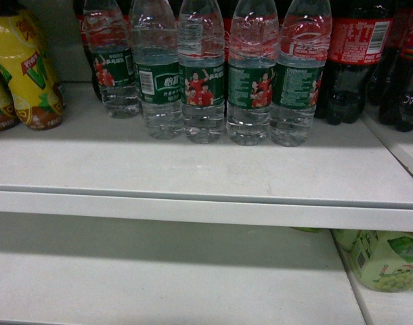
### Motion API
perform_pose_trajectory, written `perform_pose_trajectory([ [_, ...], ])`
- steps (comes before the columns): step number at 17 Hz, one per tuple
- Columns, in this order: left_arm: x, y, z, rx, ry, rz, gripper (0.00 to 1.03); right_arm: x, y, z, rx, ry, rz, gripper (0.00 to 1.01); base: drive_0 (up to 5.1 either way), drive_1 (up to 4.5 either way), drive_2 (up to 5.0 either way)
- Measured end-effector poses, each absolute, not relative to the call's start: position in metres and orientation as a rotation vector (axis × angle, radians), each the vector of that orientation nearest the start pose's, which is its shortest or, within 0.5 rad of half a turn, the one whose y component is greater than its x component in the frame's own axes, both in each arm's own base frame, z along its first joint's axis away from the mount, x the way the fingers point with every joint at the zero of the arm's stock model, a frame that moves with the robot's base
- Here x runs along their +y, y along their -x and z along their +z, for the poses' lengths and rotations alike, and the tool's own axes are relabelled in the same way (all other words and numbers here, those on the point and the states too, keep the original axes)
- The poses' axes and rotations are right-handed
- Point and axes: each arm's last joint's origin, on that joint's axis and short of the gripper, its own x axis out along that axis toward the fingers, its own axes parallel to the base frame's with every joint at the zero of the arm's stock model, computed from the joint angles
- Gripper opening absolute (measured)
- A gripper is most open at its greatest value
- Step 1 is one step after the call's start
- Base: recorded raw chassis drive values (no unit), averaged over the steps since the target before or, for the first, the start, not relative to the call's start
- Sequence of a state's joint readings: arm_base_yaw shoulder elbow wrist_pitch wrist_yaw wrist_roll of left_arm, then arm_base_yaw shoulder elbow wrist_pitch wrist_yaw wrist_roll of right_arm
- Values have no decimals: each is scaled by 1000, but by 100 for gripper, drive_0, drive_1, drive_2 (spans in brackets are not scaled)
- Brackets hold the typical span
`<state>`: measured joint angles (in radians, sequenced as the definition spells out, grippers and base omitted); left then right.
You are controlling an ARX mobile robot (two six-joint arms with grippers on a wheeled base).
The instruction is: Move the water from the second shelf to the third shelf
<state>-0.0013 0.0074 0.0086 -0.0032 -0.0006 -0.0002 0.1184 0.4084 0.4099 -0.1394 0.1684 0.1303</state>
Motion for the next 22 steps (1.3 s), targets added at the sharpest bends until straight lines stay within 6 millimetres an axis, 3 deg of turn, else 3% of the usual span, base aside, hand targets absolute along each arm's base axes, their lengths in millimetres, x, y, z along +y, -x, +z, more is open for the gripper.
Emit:
perform_pose_trajectory([
  [22,0,-98,165,6,1,-2,98,8,-117,254,144,-110,-71,43,0,0,0],
])
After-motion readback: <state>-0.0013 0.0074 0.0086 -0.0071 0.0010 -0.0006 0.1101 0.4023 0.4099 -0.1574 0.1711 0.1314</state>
